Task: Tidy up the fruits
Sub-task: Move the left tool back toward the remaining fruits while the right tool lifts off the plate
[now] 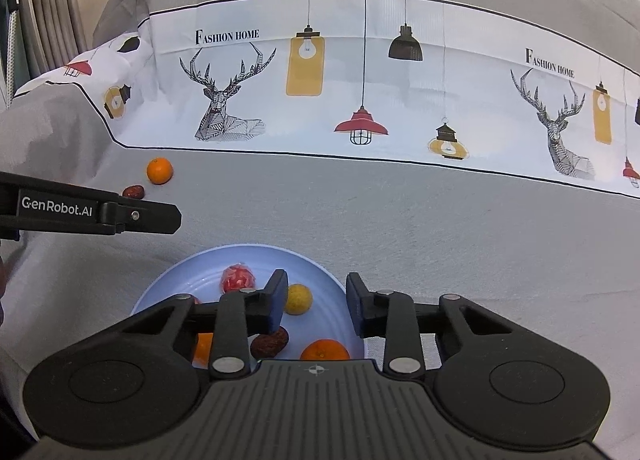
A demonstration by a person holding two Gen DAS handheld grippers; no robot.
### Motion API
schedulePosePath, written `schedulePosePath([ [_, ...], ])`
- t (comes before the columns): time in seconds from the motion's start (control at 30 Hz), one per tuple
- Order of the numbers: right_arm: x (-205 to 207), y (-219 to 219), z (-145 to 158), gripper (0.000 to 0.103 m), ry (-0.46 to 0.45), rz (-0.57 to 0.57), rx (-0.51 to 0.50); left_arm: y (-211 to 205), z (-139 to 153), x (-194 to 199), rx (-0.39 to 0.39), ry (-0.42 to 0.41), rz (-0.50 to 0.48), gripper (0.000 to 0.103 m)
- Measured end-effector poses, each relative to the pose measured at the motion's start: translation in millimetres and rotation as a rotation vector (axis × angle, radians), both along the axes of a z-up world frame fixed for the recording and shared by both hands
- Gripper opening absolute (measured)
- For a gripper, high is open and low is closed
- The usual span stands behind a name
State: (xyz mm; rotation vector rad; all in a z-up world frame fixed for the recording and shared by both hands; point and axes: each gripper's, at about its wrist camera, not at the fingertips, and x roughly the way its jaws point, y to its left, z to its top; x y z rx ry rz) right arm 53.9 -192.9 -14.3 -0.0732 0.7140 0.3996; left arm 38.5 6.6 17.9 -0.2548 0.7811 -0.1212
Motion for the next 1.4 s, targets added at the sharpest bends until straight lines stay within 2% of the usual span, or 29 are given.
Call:
schedulePosePath([
  [0.27,0.6,1.6,0.0,0.031,0.0,0.001,0.006,2.5,1.1,-0.5,-0.006,0.007,0.015,0.021],
  [0.53,0.3,5.5,0.5,0.021,-0.005,0.009,0.006,6.6,0.9,0.8,-0.015,0.012,0.028,0.021],
  [0.67,-0.5,5.7,0.6,0.02,-0.009,0.013,0.007,7.6,1.4,0.9,-0.016,0.013,0.032,0.021],
  [0.77,-0.8,5.5,1.2,0.017,-0.01,0.016,0.01,8.6,2.4,0.5,-0.016,0.012,0.035,0.021],
  [0.83,-1.0,5.9,1.5,0.01,-0.011,0.021,0.013,9.8,3.2,0.2,-0.017,0.012,0.038,0.021],
  [1.4,-2.0,10.8,3.9,0.009,-0.018,0.029,0.021,29.0,10.2,0.6,-0.033,0.014,0.101,0.021],
])
